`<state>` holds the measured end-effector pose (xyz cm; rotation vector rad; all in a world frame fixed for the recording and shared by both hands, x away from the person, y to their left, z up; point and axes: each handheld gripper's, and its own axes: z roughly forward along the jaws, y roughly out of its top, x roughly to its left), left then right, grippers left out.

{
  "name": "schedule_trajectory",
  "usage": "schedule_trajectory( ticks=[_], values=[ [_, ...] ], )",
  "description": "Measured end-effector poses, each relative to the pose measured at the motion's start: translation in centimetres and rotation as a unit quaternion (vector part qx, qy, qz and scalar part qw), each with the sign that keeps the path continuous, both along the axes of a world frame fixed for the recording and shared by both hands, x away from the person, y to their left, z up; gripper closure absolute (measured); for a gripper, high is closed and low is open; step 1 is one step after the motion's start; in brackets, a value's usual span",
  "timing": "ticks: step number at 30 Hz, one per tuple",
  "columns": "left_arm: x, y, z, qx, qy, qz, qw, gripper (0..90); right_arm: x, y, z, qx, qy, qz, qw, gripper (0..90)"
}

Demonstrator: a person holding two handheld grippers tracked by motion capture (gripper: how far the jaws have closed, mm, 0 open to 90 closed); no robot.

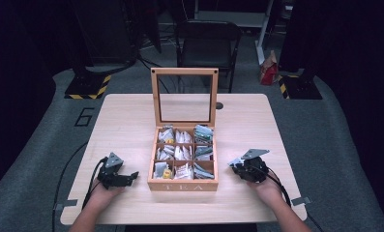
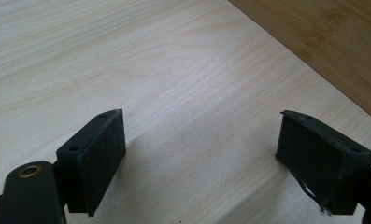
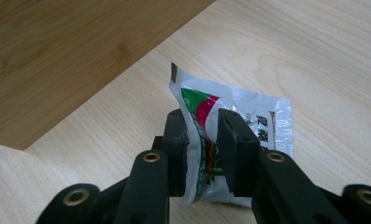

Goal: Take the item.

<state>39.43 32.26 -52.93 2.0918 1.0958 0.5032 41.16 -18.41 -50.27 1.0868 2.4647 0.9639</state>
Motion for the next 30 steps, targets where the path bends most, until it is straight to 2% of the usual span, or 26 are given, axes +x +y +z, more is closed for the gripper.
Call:
schedule_trajectory(
  ticks=[4,10,15,18,24,26,30],
  values=[
    [0.0,0.0,0.0,-0.002,0.001,0.001,1.0,15.1,0.0,0.1,0.1,0.001,0.003,0.0,1.0,69.8],
    [0.0,0.0,0.0,-0.002,0.001,0.001,1.0,15.1,0.1,0.2,0.0,0.002,0.015,0.005,0.9999,61.3],
    [0.0,0.0,0.0,-0.002,0.001,0.001,1.0,15.1,0.0,0.3,0.2,0.005,0.012,-0.001,0.9999,55.1],
    [0.0,0.0,0.0,-0.001,0.0,0.0,1.0,15.1,-0.3,0.4,0.7,0.016,0.003,-0.004,0.9999,51.0],
    [0.0,0.0,0.0,-0.001,0.0,0.0,1.0,15.1,-0.7,0.2,1.5,0.029,-0.007,-0.008,0.9995,48.1],
    [0.0,0.0,0.0,-0.001,0.001,0.0,1.0,15.1,-0.7,0.1,1.9,0.043,-0.012,-0.01,0.999,46.3],
    [0.0,0.0,0.0,-0.001,0.001,0.002,1.0,15.1,-0.9,-0.1,2.6,0.054,-0.025,-0.017,0.9981,43.7]
  ],
)
